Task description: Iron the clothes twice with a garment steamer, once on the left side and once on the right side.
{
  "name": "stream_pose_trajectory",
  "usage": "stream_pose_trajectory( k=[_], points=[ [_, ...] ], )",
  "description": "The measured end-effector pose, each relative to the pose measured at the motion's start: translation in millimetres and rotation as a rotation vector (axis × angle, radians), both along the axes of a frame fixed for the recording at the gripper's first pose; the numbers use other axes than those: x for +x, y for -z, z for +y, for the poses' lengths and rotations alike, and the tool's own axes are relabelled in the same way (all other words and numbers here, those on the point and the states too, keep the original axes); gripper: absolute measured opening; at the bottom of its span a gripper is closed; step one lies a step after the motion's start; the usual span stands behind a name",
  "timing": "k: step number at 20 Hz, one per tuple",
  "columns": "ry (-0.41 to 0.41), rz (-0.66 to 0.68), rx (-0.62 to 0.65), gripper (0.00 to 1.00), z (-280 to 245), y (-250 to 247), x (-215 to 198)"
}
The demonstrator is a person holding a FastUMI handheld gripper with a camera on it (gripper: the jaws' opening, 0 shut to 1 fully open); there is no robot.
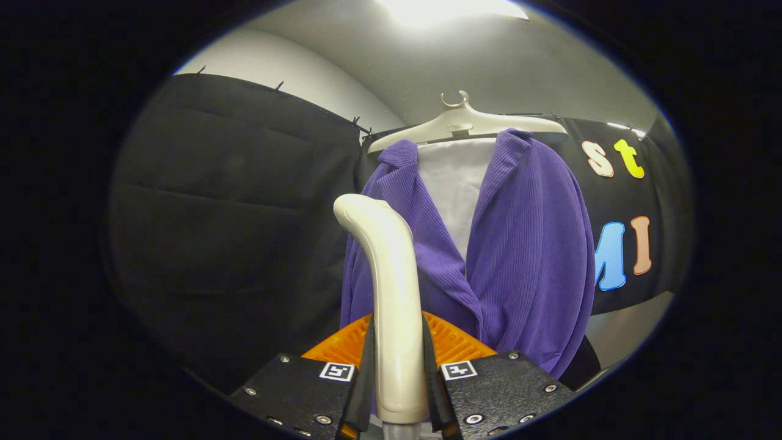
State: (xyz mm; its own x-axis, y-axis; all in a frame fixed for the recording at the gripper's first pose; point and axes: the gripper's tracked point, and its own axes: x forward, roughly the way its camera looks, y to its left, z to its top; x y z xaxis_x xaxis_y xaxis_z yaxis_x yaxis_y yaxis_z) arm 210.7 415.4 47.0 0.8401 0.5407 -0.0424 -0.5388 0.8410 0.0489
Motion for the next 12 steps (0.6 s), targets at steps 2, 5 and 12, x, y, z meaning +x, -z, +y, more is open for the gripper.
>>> stream_pose_trajectory(
  k=[2, 5, 12],
  points=[
    [-0.005, 0.005, -0.013, 0.37, 1.7, 12.3, -7.4],
    [-0.021, 0.089, -0.033, 0.37, 0.7, 51.4, -19.1],
    [-0.011, 0.176, -0.082, 0.37, -20.3, 121.7, -42.5]
  ],
)
